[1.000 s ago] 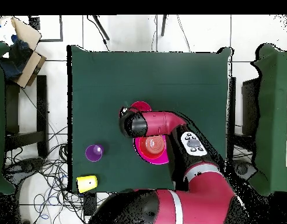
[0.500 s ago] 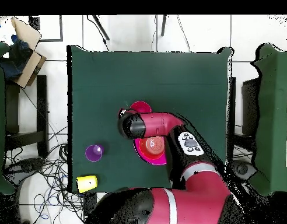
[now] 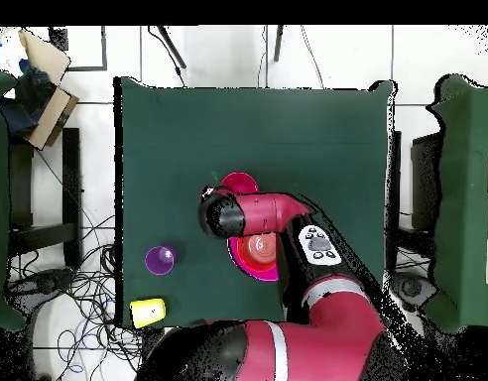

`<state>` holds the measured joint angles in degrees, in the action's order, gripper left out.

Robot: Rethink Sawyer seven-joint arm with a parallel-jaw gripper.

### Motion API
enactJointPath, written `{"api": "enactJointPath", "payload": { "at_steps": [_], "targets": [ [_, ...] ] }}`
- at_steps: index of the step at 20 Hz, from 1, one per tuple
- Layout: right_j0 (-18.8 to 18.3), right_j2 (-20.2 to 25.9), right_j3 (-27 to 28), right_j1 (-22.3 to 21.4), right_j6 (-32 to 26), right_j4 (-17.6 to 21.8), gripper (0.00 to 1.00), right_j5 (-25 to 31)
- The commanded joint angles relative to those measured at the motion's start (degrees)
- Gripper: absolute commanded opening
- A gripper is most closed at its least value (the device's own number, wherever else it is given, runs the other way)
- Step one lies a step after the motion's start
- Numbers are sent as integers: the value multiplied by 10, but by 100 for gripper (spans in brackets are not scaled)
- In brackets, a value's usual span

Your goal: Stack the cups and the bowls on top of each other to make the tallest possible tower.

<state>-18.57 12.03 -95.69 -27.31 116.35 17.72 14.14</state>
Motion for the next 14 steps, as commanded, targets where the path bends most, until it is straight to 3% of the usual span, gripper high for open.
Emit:
{"api": "enactJointPath", "payload": {
  "at_steps": [1,14],
  "targets": [
    [6,-9,-29,22,13,48,100,-16],
    [10,-20,-40,37,21,44,100,-44]
  ]
}}
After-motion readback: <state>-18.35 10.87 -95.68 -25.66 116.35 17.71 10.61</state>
